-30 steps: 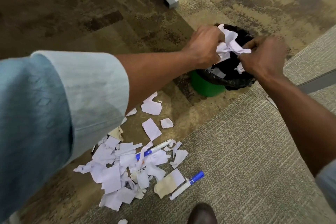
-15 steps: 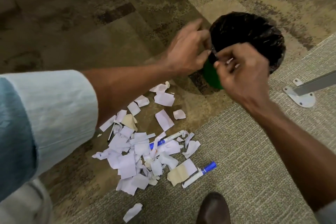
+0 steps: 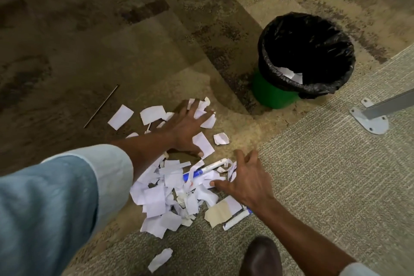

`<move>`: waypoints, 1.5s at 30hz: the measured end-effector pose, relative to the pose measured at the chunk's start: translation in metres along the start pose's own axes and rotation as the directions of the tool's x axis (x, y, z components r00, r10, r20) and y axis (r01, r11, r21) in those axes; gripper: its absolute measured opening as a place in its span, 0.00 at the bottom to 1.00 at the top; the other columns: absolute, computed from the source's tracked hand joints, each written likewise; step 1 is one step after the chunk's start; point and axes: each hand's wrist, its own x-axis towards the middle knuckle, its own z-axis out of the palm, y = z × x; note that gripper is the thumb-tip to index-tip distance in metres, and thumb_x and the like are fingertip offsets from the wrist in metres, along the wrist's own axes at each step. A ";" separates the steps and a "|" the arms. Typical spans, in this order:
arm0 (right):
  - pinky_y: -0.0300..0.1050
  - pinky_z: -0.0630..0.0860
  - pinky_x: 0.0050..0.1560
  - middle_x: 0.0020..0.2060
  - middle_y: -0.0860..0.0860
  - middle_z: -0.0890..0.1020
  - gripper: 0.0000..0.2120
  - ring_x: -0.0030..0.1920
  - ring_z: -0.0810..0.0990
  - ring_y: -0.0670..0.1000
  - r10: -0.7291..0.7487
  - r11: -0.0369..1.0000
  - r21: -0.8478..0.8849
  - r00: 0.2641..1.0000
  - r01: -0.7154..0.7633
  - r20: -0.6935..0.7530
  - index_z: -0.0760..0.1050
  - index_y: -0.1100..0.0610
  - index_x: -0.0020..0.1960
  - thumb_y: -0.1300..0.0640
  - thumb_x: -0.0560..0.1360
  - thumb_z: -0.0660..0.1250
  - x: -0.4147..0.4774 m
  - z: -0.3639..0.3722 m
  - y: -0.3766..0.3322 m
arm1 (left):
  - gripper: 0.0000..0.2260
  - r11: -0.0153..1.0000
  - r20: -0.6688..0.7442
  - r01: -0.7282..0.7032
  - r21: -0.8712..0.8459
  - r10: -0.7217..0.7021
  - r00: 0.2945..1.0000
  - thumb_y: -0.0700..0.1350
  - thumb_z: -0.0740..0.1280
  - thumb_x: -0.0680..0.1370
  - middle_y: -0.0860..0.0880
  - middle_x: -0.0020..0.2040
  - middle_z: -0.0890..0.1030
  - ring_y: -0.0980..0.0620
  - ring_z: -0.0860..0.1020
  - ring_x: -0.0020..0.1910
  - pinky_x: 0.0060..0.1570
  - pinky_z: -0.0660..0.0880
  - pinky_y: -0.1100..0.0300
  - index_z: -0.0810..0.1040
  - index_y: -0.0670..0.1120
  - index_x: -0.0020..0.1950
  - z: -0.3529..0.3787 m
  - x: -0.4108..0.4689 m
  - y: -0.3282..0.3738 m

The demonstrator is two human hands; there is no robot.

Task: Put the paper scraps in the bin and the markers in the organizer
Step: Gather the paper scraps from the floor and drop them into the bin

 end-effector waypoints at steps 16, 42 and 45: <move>0.49 0.80 0.46 0.58 0.50 0.67 0.27 0.55 0.75 0.53 0.040 0.976 0.218 0.980 0.004 -0.195 0.70 0.48 0.59 0.38 0.69 0.78 -0.006 0.043 -0.021 | 0.22 0.969 -0.296 0.008 -0.249 -0.084 0.952 0.47 0.81 0.69 0.49 0.66 0.71 0.46 0.70 0.66 0.48 0.81 0.47 0.78 0.51 0.60 0.043 -0.010 0.026; 0.50 0.77 0.52 0.54 0.51 0.81 0.11 0.58 0.74 0.55 -0.158 0.984 0.059 0.980 0.166 -0.121 0.82 0.52 0.56 0.54 0.75 0.69 -0.018 0.037 -0.009 | 0.09 0.833 -0.423 -0.003 -0.554 -0.279 0.862 0.40 0.77 0.73 0.53 0.48 0.85 0.53 0.82 0.46 0.43 0.75 0.64 0.81 0.50 0.47 0.011 -0.020 0.031; 0.46 0.78 0.49 0.47 0.50 0.85 0.09 0.50 0.81 0.53 -0.068 0.976 0.194 0.982 0.103 -0.178 0.85 0.51 0.51 0.59 0.73 0.71 -0.011 0.013 -0.006 | 0.05 0.800 -0.478 -0.059 -0.597 -0.297 0.827 0.43 0.76 0.74 0.52 0.45 0.85 0.53 0.81 0.43 0.41 0.74 0.64 0.82 0.48 0.47 -0.023 -0.019 0.034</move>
